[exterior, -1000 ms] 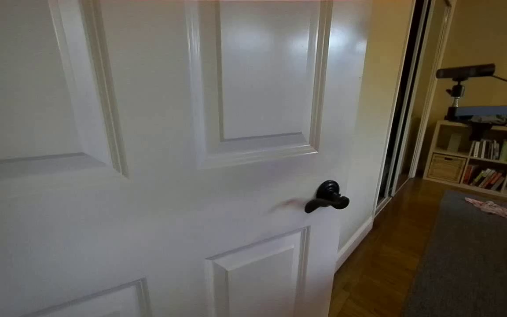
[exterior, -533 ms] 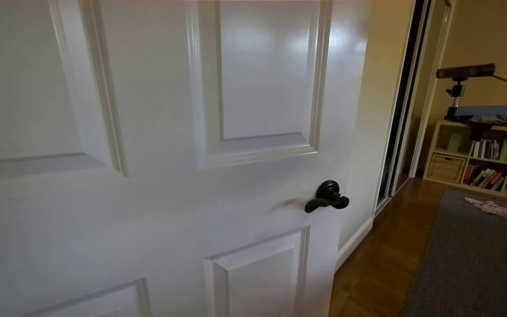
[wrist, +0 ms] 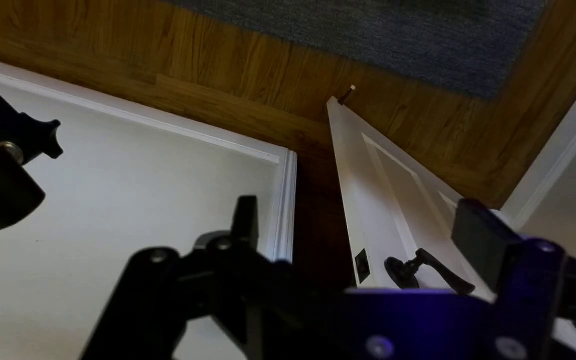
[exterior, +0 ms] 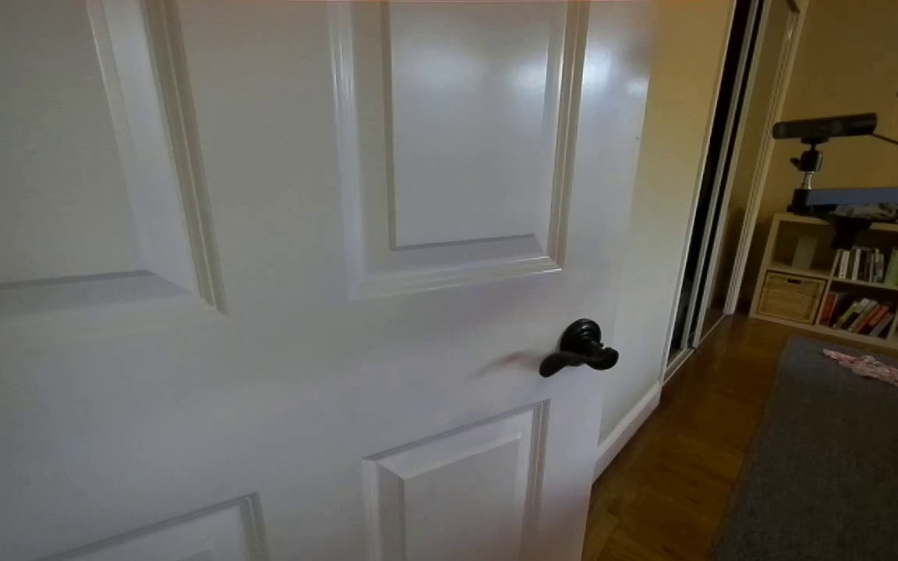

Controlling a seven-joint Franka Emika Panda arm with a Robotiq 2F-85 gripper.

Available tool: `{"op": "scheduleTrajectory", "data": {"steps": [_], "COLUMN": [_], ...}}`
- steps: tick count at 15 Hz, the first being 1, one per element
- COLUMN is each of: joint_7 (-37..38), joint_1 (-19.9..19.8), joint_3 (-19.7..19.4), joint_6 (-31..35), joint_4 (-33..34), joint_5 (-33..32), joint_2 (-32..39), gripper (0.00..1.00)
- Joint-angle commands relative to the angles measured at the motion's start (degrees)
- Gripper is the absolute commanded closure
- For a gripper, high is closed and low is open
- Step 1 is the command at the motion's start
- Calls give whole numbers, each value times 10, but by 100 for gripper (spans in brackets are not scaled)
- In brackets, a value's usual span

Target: Close the door

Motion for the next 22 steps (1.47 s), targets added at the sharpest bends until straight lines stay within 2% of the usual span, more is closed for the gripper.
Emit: {"op": "scheduleTrajectory", "data": {"steps": [1, 6, 9, 10, 22], "joint_7": [67, 174, 211, 186, 188], "joint_1": [-7, -8, -9, -2, -2], "joint_3": [38, 89, 102, 96, 98], "joint_6": [22, 23, 18, 9, 8], "joint_4": [-16, -18, -17, -5, -5], "joint_5": [-6, 7, 8, 5, 4], "joint_2": [22, 43, 47, 54, 55], "gripper": [0, 0, 0, 0, 0]}}
